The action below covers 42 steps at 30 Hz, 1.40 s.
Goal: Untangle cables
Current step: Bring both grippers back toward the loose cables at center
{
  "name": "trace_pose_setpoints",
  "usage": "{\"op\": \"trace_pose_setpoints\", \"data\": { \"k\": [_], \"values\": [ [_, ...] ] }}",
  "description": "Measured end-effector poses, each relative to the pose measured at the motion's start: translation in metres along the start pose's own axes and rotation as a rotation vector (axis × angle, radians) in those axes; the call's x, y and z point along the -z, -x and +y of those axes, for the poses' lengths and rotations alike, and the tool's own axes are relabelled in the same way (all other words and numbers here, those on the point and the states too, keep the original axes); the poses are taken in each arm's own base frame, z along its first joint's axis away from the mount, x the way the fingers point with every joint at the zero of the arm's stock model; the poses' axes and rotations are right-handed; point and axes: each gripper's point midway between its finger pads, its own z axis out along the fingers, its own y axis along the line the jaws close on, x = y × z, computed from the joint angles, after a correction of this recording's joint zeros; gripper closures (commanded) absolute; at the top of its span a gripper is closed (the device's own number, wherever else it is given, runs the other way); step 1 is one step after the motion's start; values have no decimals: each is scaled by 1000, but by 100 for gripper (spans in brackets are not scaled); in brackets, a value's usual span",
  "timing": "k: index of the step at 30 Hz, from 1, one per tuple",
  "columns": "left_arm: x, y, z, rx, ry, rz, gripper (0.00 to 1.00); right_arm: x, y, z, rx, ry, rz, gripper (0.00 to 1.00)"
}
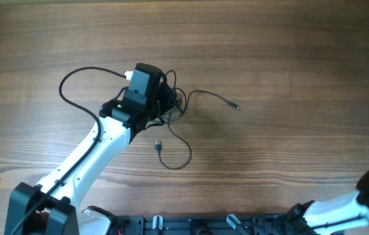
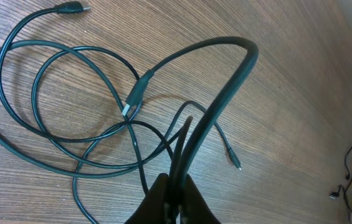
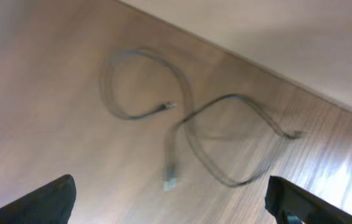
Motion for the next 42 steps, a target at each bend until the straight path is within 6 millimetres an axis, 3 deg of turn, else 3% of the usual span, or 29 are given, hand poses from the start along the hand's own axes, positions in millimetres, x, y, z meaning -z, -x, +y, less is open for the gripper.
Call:
{"op": "trace_pose_setpoints", "data": {
  "k": [2, 3, 5, 9, 10, 11, 13, 14, 16, 17, 19, 21, 27, 32, 35, 38, 42],
  "values": [
    [0, 1, -1, -3, -4, -2, 48, 41, -8, 31, -45, 155, 23, 0],
    [0, 1, -1, -8, -3, -2, 38, 55, -22, 54, -48, 248, 79, 0],
    [0, 1, -1, -10, -2, -3, 32, 66, -63, 92, -21, 362, 232, 0],
    [0, 11, 0, -43, 3, -50, 3, 82, -164, 173, 232, 521, 450, 1],
    [1, 17, 2, -44, 6, -66, 0, 87, -194, 194, 331, 568, 487, 2],
    [7, 34, 11, -28, 17, -106, 0, 96, -239, 223, 479, 643, 520, 7],
    [22, 58, 21, 12, 17, -168, 0, 104, -279, 245, 594, 724, 536, 18],
    [34, 72, 28, 39, 19, -208, 0, 115, -316, 265, 688, 809, 545, 25],
    [59, 95, 44, 93, 31, -281, 0, 136, -366, 277, 780, 902, 603, 30],
    [64, 96, 50, 106, 43, -285, 0, 146, -384, 282, 811, 941, 623, 36],
    [63, 90, 60, 119, 78, -256, 1, 161, -405, 291, 851, 998, 634, 59],
    [62, 84, 65, 124, 98, -235, 0, 177, -423, 305, 899, 1054, 606, 59],
    [60, 74, 74, 134, 140, -193, 0, 193, -436, 347, 951, 1173, 433, 59],
    [51, 71, 80, 139, 164, -170, 0, 177, -439, 375, 904, 1199, 357, 59],
    [45, 69, 84, 143, 179, -153, 0, 155, -444, 376, 895, 1132, 348, 58],
    [43, 68, 85, 144, 183, -149, 0, 140, -450, 377, 889, 1100, 352, 65],
    [44, 68, 85, 144, 183, -150, 0, 126, -482, 367, 895, 1104, 493, 74]
  ]
}}
